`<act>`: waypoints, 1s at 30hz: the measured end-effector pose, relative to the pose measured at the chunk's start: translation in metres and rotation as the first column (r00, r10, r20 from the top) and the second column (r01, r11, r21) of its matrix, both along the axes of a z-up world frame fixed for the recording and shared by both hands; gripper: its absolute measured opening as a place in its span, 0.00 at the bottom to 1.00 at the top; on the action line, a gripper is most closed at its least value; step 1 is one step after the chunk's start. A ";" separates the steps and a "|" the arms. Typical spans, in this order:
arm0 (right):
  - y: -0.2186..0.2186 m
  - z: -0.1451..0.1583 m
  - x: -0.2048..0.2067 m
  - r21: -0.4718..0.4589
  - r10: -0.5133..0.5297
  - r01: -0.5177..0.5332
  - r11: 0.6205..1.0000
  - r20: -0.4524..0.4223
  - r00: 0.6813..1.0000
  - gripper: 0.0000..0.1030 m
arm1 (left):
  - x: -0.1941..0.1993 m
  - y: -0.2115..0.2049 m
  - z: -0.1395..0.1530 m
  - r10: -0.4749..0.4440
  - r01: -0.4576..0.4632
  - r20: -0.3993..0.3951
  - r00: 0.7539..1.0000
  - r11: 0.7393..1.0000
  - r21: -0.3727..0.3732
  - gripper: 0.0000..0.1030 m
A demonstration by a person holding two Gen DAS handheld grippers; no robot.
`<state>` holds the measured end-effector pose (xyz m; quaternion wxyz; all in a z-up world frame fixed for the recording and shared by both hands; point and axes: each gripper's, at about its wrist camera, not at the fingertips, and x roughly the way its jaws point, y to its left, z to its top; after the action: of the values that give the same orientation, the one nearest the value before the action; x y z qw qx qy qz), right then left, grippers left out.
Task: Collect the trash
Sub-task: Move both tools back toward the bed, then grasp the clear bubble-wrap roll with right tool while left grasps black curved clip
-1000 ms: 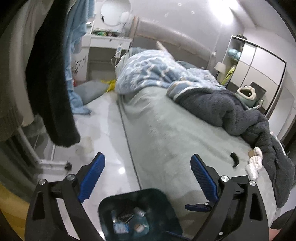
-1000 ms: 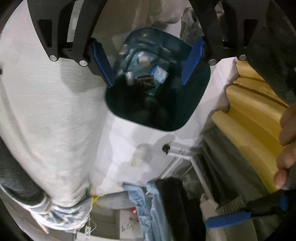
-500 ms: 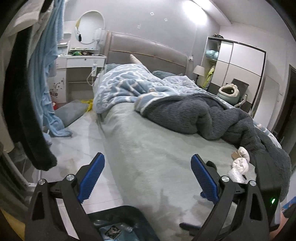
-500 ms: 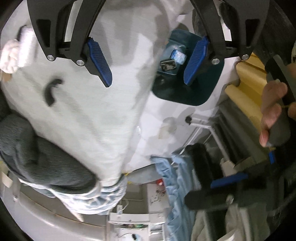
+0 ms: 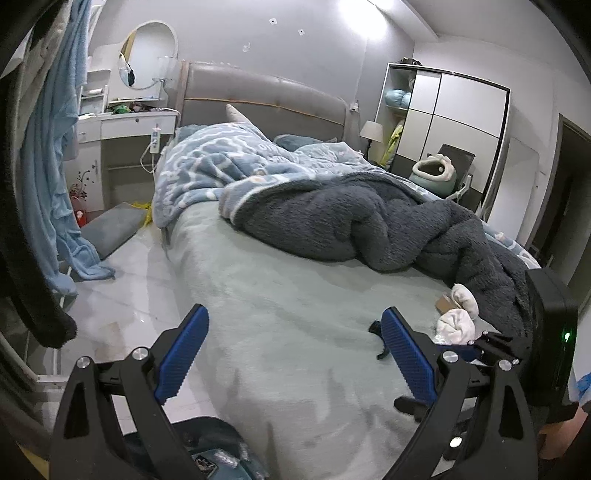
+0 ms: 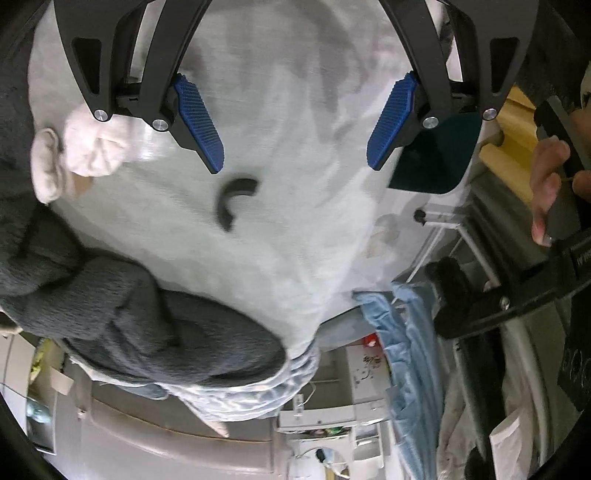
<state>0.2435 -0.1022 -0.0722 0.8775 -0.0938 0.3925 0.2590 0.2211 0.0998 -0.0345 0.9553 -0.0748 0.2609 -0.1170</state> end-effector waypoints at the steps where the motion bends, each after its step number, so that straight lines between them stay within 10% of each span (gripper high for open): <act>1: -0.003 0.000 0.001 -0.004 -0.012 0.012 1.000 0.004 1.000 0.78 | 0.002 -0.003 -0.001 -0.005 0.005 -0.002 1.000 1.000 0.002 0.93; 18: -0.051 -0.011 0.016 0.019 -0.140 0.140 0.990 -0.019 0.990 0.78 | 0.020 -0.046 -0.024 -0.060 0.061 -0.058 0.997 0.998 0.024 0.93; 30: -0.065 -0.033 0.025 0.002 -0.175 0.176 0.984 -0.077 0.982 0.57 | 0.031 -0.074 -0.035 -0.094 0.097 -0.084 0.992 0.995 0.032 0.93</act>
<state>0.2682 -0.1670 -0.1056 0.8817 -0.0449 0.4314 0.1859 0.2524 0.0258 -0.0697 0.9383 -0.0498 0.3052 -0.1549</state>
